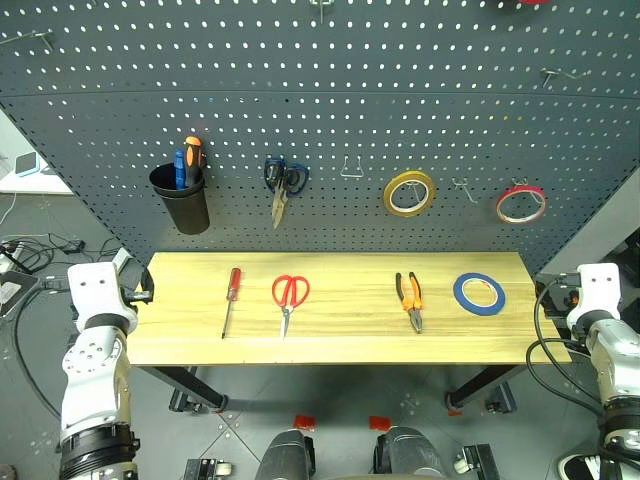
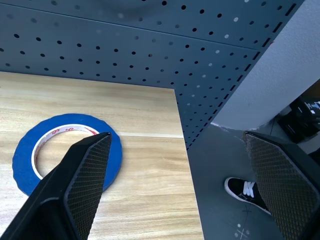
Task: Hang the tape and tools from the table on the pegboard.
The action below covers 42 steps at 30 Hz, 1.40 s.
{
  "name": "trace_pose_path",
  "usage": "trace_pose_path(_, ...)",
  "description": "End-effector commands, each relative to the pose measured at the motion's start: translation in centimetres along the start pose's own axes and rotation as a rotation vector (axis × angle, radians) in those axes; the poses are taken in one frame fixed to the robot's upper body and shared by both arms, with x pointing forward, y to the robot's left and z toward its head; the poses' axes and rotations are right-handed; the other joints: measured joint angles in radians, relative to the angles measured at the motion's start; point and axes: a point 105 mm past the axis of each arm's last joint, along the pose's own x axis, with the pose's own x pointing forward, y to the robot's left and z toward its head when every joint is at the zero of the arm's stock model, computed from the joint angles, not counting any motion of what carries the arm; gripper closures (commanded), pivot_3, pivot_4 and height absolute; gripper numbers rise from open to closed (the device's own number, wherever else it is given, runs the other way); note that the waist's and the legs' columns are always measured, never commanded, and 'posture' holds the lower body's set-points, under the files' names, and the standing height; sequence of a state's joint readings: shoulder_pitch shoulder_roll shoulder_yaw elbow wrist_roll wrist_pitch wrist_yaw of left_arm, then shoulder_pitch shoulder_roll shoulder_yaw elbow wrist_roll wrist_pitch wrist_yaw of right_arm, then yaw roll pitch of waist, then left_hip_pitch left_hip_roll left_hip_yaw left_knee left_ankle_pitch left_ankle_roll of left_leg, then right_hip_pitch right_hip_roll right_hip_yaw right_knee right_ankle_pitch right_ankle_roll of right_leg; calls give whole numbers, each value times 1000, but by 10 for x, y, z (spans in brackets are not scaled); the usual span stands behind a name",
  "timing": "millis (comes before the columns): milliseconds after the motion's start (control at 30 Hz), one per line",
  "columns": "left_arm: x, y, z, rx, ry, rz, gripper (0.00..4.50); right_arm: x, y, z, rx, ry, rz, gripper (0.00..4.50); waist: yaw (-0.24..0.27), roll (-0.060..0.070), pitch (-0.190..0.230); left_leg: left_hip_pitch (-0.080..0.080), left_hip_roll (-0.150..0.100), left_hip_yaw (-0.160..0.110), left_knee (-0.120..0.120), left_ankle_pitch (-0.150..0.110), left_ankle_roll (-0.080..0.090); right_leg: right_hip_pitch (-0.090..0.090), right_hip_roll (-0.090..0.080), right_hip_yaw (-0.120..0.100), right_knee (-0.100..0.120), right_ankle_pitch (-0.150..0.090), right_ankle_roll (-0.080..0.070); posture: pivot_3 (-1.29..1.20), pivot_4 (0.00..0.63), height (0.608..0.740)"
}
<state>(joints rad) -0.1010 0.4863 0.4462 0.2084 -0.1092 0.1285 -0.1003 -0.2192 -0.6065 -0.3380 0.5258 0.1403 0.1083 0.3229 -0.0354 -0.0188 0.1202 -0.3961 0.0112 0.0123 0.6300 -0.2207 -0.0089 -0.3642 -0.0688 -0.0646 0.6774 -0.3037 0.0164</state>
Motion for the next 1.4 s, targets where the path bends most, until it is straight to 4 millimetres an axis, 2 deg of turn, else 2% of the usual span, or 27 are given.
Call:
trace_pose_path(33,1,7,10,38,-44,11,260,3,-1,19,-4,-71,-2,0,0,0,0,0,0,0,0,0,0,0,0,0,0,0,0,-120,74,740)
trace_pose_path(333,-2,5,1,67,-5,13,260,2,8,20,-21,-75,41,0,0,0,0,0,0,0,0,0,0,0,0,0,0,0,0,-107,77,740)
trace_pose_path(567,-18,-49,27,103,-108,-285,260,-7,40,23,-72,-84,208,0,3,-2,6,-1,1,0,0,0,0,-1,0,0,0,0,0,-119,118,740)
trace_pose_path(733,-28,-91,46,151,-156,-509,260,-16,70,21,-214,-47,322,0,4,-1,20,-1,1,0,0,0,0,-1,0,0,0,0,0,-129,155,740)
trace_pose_path(867,-37,-132,62,184,-189,-711,260,-21,94,22,-253,14,417,0,3,-1,53,-2,1,0,0,0,0,-2,0,1,0,0,0,-147,212,740)
trace_pose_path(1067,-43,-175,77,163,-206,-952,260,-16,114,30,-320,54,482,0,0,-4,117,-6,1,1,0,0,0,-8,0,2,1,1,-2,-174,306,740)
trace_pose_path(1167,-52,-198,83,135,-206,-1103,260,-8,118,32,-355,78,495,0,-8,-4,148,-8,1,2,0,0,0,-10,0,2,1,1,-3,-181,329,740)
trace_pose_path(1300,-68,-226,94,152,-238,-1310,260,13,111,37,-338,125,456,0,-20,-6,183,-12,0,1,1,0,0,-13,0,1,1,1,-1,-186,365,740)
trace_pose_path(1400,-78,-240,102,178,-274,-1420,260,25,104,41,-342,155,434,0,-23,-6,202,-22,0,1,3,0,0,-21,0,0,1,1,-1,-192,382,740)
